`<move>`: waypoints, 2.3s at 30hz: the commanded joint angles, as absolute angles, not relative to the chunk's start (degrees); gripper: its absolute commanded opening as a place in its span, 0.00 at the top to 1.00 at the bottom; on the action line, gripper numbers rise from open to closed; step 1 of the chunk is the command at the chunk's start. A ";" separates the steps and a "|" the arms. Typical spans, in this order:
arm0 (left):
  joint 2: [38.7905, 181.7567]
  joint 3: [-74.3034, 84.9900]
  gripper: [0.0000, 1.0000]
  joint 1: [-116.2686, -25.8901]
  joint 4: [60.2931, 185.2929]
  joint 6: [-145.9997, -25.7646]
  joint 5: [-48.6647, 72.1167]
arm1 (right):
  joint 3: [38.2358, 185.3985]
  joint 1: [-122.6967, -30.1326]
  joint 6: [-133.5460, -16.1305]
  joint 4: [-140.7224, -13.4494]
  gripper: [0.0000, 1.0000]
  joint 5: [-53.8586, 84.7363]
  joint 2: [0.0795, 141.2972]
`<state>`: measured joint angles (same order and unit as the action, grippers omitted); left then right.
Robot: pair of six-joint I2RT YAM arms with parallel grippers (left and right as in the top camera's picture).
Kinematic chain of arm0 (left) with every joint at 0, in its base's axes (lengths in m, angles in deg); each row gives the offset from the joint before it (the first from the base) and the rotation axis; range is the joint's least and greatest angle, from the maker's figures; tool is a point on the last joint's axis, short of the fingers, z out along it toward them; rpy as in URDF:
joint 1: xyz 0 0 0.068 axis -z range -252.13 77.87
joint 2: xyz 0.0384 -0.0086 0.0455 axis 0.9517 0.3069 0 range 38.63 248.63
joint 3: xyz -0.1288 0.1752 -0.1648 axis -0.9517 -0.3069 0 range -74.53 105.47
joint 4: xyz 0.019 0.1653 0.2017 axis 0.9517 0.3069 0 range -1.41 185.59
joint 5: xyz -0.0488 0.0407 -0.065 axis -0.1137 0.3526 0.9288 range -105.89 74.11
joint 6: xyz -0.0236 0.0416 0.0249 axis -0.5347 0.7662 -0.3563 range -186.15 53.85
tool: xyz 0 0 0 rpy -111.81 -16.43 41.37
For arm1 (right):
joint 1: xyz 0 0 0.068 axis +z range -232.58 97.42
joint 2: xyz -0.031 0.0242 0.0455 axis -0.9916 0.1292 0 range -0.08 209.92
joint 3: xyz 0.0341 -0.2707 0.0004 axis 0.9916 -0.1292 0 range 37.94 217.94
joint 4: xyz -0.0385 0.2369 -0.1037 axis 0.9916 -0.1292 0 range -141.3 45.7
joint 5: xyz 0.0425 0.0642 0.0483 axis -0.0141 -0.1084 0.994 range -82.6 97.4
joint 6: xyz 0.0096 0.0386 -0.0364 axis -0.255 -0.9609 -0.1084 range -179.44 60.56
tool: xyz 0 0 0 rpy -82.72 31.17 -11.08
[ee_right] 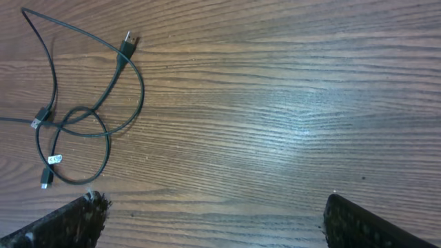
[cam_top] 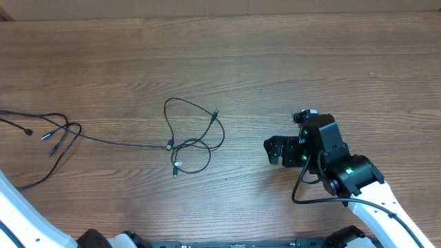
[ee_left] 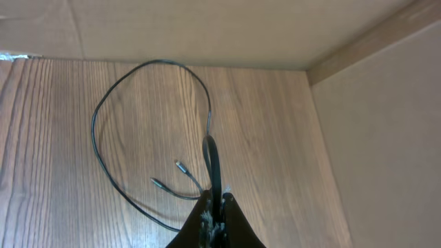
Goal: Untangle cables
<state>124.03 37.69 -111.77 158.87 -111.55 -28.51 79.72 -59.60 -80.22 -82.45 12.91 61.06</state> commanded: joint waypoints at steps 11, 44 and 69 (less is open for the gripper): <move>125.32 38.70 0.02 -109.36 160.22 -97.70 -6.33 | 79.92 -59.44 -80.08 -82.21 0.01 12.19 60.86; 126.37 4.32 0.04 -70.17 155.31 -70.42 -0.58 | 79.92 -59.44 -80.28 -82.34 0.01 12.19 60.86; 130.52 -5.63 0.29 -50.39 138.37 -70.22 -3.05 | 79.92 -59.44 -80.48 -82.36 0.00 12.56 60.86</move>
